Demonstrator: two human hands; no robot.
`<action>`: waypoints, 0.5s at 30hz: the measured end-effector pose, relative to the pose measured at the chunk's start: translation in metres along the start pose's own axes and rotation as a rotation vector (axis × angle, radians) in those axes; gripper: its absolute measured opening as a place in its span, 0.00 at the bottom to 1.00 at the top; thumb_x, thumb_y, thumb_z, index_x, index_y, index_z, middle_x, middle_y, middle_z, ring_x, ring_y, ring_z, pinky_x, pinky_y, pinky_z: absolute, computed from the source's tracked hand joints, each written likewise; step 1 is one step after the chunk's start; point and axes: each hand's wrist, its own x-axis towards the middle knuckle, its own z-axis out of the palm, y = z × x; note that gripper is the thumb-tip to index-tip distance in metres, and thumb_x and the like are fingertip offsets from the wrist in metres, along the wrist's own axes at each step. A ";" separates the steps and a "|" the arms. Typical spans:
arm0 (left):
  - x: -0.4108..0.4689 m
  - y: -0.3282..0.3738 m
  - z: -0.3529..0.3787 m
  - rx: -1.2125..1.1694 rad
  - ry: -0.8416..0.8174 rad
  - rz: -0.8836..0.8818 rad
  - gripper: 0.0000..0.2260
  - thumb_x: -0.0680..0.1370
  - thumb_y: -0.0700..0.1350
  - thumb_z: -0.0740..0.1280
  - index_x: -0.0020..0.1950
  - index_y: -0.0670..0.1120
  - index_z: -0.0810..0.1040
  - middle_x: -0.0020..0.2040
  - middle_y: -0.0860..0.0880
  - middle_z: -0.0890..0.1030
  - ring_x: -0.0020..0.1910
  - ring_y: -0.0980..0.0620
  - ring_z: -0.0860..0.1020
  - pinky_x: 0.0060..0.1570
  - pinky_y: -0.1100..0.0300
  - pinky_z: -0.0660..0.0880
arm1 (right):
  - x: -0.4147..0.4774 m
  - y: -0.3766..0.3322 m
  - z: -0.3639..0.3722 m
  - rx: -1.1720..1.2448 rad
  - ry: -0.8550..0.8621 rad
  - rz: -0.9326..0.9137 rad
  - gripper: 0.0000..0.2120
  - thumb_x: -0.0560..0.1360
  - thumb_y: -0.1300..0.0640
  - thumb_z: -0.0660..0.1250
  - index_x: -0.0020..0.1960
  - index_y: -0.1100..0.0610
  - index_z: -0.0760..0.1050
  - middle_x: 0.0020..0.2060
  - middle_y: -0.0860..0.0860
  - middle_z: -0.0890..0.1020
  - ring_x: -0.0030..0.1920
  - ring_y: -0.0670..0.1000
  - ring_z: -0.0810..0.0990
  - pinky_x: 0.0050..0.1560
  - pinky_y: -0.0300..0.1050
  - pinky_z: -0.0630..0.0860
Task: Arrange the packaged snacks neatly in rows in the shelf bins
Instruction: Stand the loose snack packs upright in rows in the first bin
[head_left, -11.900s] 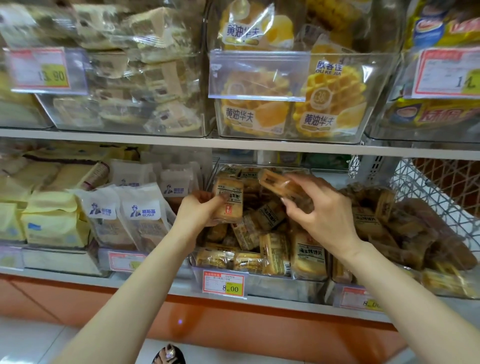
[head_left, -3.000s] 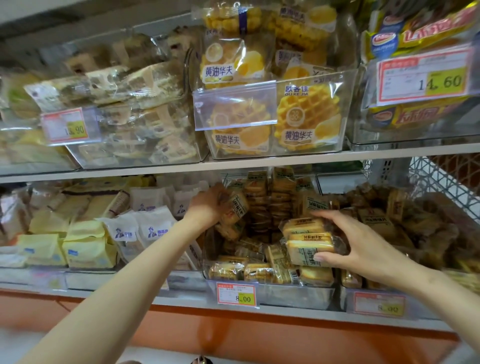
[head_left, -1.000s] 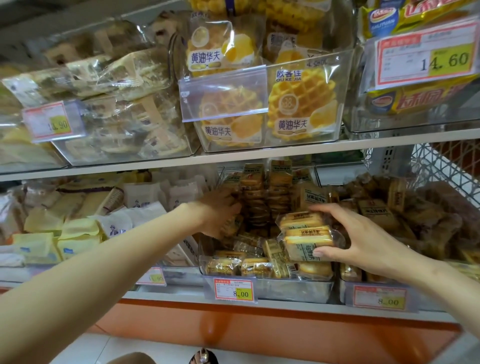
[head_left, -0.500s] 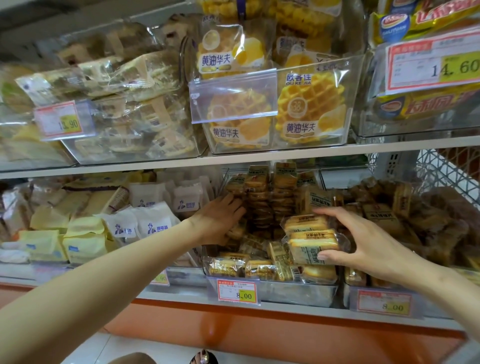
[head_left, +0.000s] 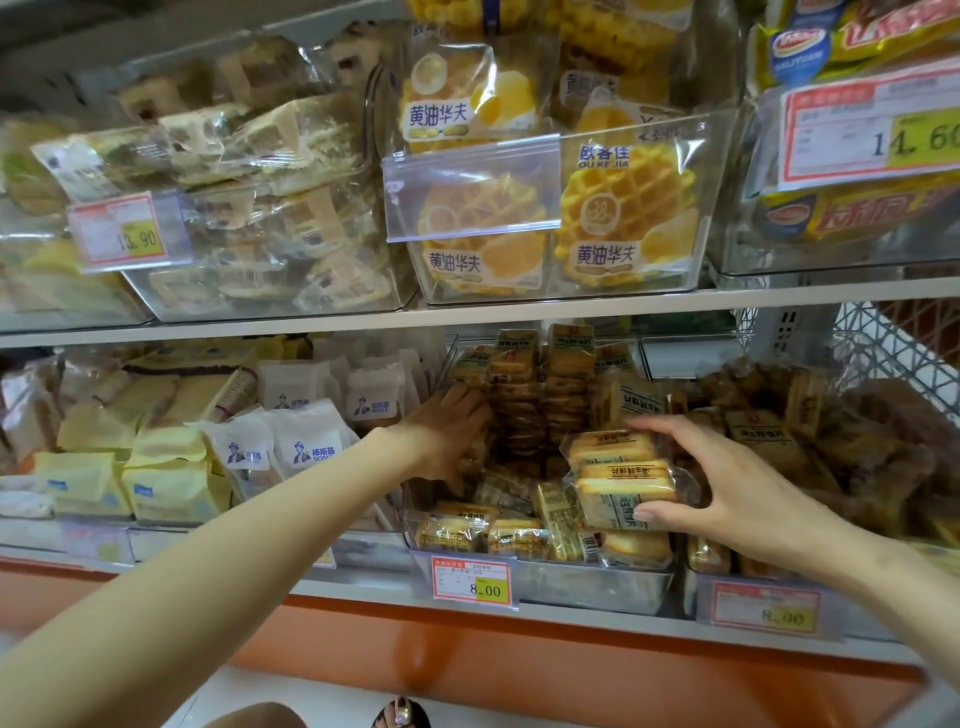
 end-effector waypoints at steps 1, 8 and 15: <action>0.000 0.000 -0.005 -0.077 -0.010 0.040 0.32 0.71 0.54 0.71 0.71 0.48 0.63 0.71 0.47 0.59 0.70 0.47 0.56 0.69 0.53 0.57 | 0.000 0.000 0.000 -0.001 -0.002 0.002 0.33 0.66 0.44 0.73 0.61 0.29 0.56 0.55 0.29 0.67 0.55 0.32 0.71 0.49 0.30 0.71; 0.027 0.012 0.006 -0.229 -0.193 0.084 0.20 0.74 0.53 0.67 0.65 0.53 0.71 0.64 0.50 0.73 0.65 0.48 0.68 0.66 0.51 0.64 | -0.001 -0.001 0.000 0.005 0.004 0.003 0.33 0.66 0.44 0.73 0.61 0.28 0.57 0.56 0.30 0.67 0.56 0.30 0.69 0.49 0.28 0.72; 0.043 0.014 0.000 -0.214 -0.410 0.079 0.24 0.72 0.54 0.69 0.66 0.48 0.72 0.58 0.48 0.77 0.58 0.48 0.74 0.58 0.50 0.73 | -0.004 -0.002 0.002 0.049 0.012 0.010 0.33 0.66 0.45 0.74 0.61 0.27 0.59 0.57 0.29 0.69 0.59 0.30 0.68 0.50 0.25 0.70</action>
